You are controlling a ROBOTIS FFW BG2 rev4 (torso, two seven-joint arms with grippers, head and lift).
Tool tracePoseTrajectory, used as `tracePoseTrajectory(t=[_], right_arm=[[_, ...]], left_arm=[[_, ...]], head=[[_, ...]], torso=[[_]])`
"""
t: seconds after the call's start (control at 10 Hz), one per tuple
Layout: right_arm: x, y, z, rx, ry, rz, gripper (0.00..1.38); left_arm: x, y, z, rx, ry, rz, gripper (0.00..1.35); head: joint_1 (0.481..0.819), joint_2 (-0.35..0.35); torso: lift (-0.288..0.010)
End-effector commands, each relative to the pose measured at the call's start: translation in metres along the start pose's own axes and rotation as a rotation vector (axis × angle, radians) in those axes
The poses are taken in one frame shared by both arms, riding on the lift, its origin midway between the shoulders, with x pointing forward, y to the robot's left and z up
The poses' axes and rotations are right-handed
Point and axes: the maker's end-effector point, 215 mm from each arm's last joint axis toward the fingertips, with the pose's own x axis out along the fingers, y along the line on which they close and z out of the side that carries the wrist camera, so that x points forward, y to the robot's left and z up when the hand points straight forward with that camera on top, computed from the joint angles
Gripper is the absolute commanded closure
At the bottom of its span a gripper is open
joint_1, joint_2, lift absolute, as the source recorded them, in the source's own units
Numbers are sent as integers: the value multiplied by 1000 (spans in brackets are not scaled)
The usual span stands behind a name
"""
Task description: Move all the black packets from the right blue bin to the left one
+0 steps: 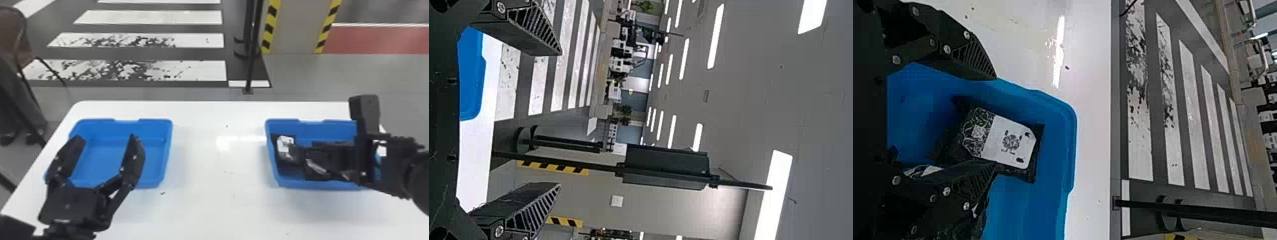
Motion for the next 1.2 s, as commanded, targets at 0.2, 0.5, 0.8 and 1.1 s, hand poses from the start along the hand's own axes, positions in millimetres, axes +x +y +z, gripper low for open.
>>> tracePoseTrajectory(t=[0.2, 0.5, 0.8, 1.1], right_arm=[[16, -35, -5, 36, 76, -57, 160], [41, -48, 8, 66, 75, -48, 171], [67, -32, 3, 78, 94, 7, 174], [84, -13, -2, 60, 128, 44, 174]], left_arm=[[0, 0, -1, -2, 0, 0, 99], [1, 0, 0, -4, -8, 0, 99], [0, 1, -1, -2, -8, 2, 99], [1, -1, -2, -5, -8, -3, 99]], head=[[695, -32], [695, -48], [695, -40], [695, -7]], torso=[[-140], [-140], [-140], [-140]])
